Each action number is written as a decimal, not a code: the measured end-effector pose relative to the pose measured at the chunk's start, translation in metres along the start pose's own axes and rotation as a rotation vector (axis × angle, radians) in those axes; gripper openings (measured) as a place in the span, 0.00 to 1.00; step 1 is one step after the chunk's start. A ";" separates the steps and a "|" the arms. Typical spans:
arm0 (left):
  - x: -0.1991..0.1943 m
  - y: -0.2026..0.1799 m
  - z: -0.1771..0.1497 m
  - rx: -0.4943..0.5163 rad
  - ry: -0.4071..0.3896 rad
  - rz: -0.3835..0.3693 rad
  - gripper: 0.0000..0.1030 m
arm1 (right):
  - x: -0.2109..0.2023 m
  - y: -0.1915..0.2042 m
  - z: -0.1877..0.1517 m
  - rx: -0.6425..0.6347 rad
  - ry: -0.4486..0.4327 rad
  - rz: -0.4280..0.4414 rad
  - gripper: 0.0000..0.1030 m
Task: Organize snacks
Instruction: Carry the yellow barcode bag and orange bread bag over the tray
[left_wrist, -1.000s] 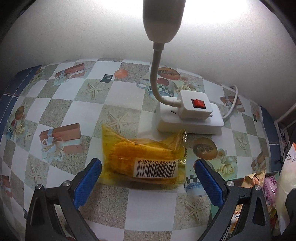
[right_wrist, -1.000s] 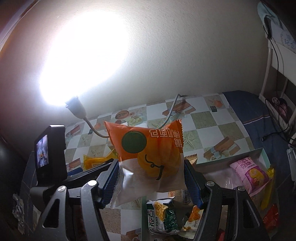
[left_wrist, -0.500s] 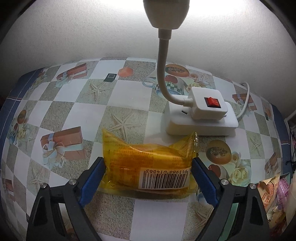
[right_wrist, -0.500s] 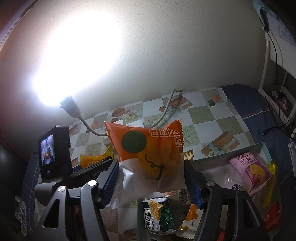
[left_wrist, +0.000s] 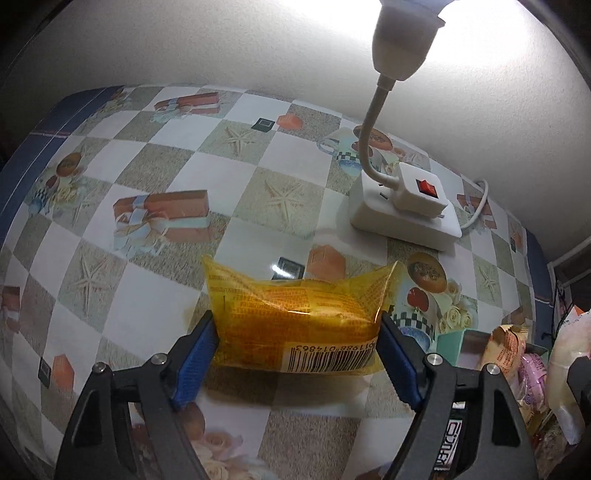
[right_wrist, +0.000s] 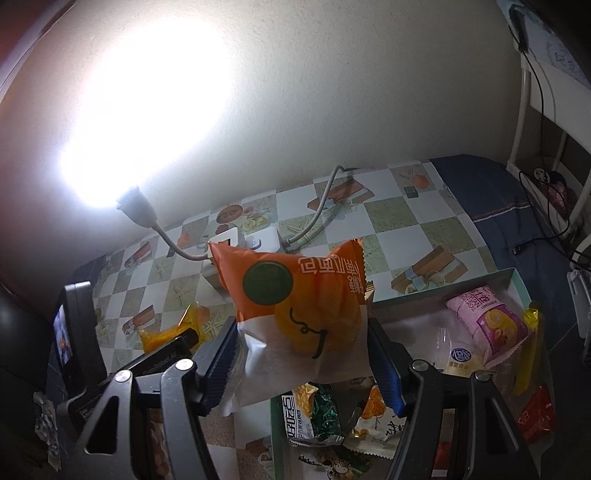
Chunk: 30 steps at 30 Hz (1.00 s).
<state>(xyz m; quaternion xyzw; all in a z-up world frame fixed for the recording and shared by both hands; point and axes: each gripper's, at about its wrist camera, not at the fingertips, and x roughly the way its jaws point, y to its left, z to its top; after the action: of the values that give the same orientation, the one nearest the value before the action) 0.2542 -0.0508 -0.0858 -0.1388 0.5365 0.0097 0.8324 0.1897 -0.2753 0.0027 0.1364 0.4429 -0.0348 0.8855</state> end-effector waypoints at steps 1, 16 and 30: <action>-0.005 0.004 -0.005 -0.021 0.003 -0.012 0.81 | -0.004 0.000 -0.001 0.000 0.001 0.001 0.67; -0.117 -0.036 -0.059 0.076 -0.096 -0.150 0.81 | -0.094 -0.023 -0.005 0.037 -0.097 -0.082 0.67; -0.121 -0.111 -0.107 0.312 -0.020 -0.232 0.81 | -0.118 -0.083 -0.011 0.173 -0.115 -0.195 0.68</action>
<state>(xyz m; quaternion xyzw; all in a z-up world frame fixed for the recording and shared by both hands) 0.1260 -0.1671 0.0059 -0.0689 0.5036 -0.1682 0.8446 0.0944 -0.3590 0.0722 0.1663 0.3981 -0.1667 0.8866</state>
